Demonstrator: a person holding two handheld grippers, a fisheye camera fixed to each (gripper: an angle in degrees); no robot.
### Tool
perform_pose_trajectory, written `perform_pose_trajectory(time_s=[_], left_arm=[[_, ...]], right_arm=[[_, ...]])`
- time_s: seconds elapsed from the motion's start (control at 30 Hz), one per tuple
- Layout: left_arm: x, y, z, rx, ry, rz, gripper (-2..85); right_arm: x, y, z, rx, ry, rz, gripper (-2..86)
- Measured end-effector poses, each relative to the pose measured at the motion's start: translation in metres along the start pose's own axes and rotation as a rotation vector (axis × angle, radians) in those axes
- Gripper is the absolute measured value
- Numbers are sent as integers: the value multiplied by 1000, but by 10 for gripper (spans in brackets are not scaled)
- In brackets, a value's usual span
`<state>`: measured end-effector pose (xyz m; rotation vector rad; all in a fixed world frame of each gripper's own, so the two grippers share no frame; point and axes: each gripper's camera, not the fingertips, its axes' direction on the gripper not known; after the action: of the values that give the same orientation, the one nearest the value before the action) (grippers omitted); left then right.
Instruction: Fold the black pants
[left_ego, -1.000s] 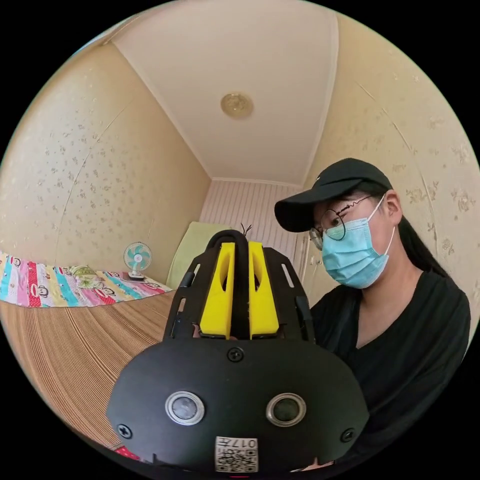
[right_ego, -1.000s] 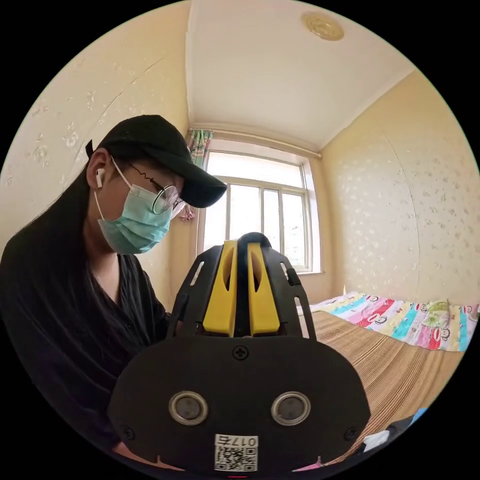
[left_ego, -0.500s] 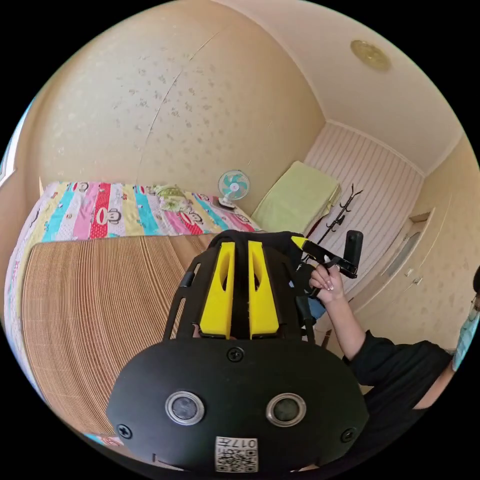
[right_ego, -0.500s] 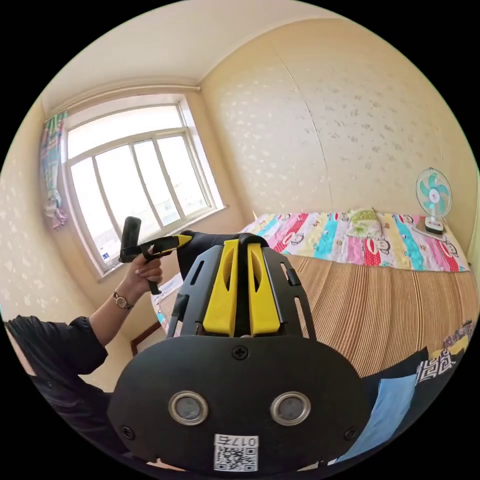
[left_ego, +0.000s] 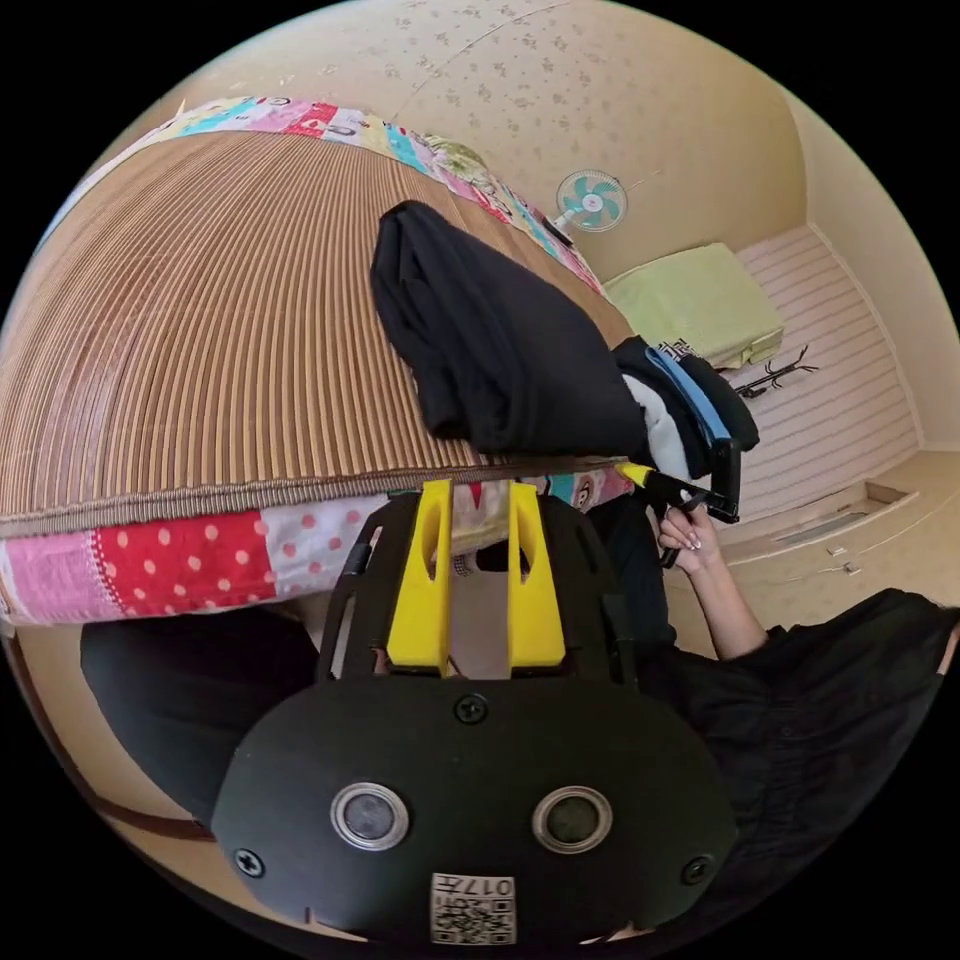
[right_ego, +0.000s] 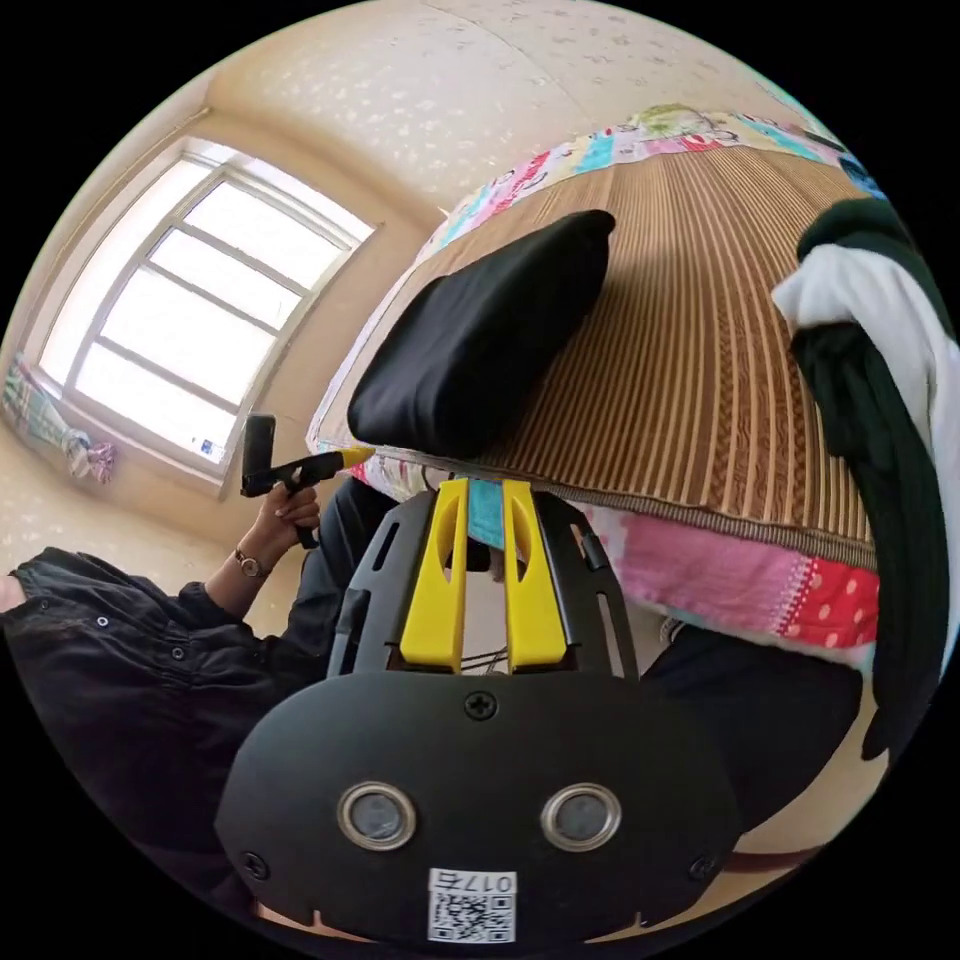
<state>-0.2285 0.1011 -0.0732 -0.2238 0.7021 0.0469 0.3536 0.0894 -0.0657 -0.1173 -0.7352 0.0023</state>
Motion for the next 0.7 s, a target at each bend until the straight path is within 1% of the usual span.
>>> perform_pose_trajectory(time_s=[0.07, 0.17, 0.2, 0.27, 0.3, 0.33, 0.37, 0.43, 0.5, 0.6, 0.7], left_arm=[[13, -1, -3, -14, -47, 35, 108], [41, -8, -14, -26, -105, 122, 107], [52, -11, -18, -52, -138, 156, 101], [68, -13, -21, -110, -182, 219, 90], [80, -11, -22, -160, -198, 269, 79], [94, -7, -21, -218, -197, 328, 57], [100, -4, -20, -251, -193, 356, 40], [118, 12, -11, -407, -197, 415, 12], [124, 26, -4, -478, -251, 420, 3], [123, 45, -1, -481, -334, 372, -2], [117, 60, -9, -394, -323, 326, -4]], right_arm=[[-1, -25, -2, 51, -32, 2, 125], [-5, -86, 12, 64, 23, -7, 149], [-6, -111, 24, 48, 51, -18, 155], [-1, -146, 57, -52, 71, -28, 153], [3, -166, 88, -169, 76, -33, 141], [2, -178, 110, -215, 103, -41, 133], [-2, -181, 117, -212, 127, -57, 131], [-24, -196, 138, -191, 202, -143, 123], [-41, -212, 161, -222, 213, -197, 118], [-80, -242, 214, -303, 202, -281, 111], [-138, -260, 283, -363, 206, -405, 108]])
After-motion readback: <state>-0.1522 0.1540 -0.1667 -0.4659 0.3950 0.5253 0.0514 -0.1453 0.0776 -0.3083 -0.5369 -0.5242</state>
